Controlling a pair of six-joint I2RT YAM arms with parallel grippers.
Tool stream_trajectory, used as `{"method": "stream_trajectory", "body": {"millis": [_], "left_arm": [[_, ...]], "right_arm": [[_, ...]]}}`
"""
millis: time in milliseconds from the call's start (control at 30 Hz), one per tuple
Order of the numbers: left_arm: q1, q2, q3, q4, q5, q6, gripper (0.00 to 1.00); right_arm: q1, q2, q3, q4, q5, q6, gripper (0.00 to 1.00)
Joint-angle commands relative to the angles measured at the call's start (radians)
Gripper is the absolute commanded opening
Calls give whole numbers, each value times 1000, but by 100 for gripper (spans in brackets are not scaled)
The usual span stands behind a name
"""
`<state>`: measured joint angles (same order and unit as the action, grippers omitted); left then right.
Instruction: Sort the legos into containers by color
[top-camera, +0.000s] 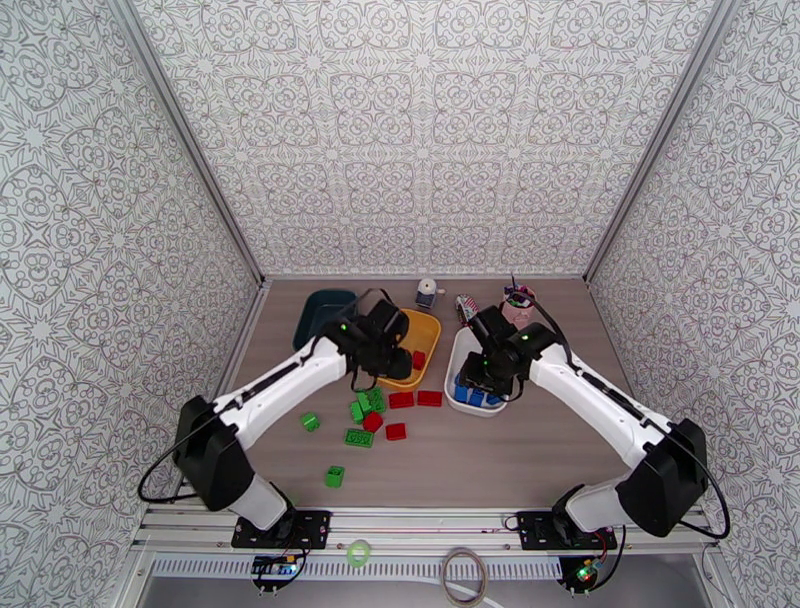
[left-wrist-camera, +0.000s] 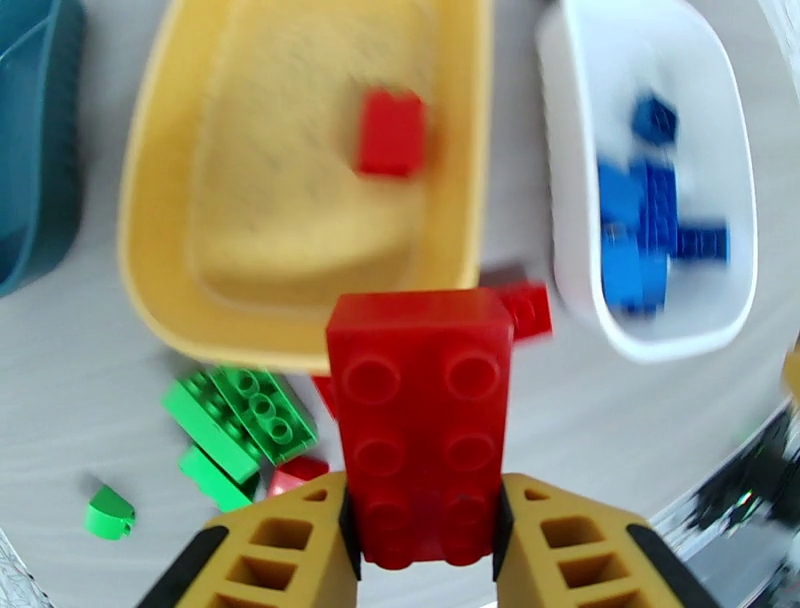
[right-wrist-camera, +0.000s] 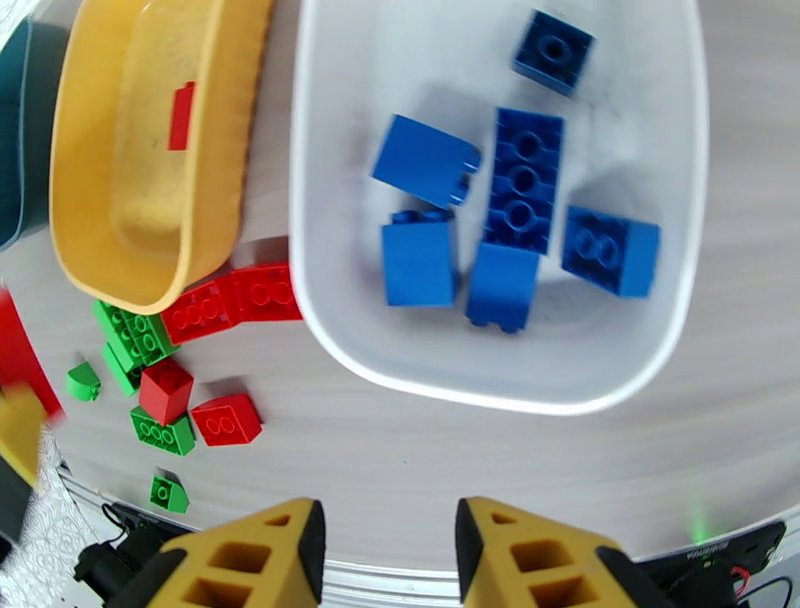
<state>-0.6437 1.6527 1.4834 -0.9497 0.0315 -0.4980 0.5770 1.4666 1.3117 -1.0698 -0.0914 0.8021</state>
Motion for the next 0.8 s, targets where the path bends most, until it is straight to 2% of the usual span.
{"method": "stream_trajectory", "body": {"millis": [0,333,400,467,500,600,767], "left_arm": [[38,89,102,-103,27,-30,38],[72,284,318,-207,6,-31,41],[78,297,338,-208,8,-30,51],[82,305,356,-210,9,-30,68],[83,306,365,-210,11,-30,72],[81,298,373,-209,11,-24,77],[60,214,272,-166,-8,-40,78]], "right_arm": [[6,11,38,5,-11,-77,42],[6,78,71,-7,-67,-179,42],[6,76,81,-16,-60,-181,42],[6,67,82,-23,-45,-167,43],[6,62,83,-25,-40,-158,44],[6,49,69,-21,-32,-136,47],[7,44,45,-22,-9,-125,49]]}}
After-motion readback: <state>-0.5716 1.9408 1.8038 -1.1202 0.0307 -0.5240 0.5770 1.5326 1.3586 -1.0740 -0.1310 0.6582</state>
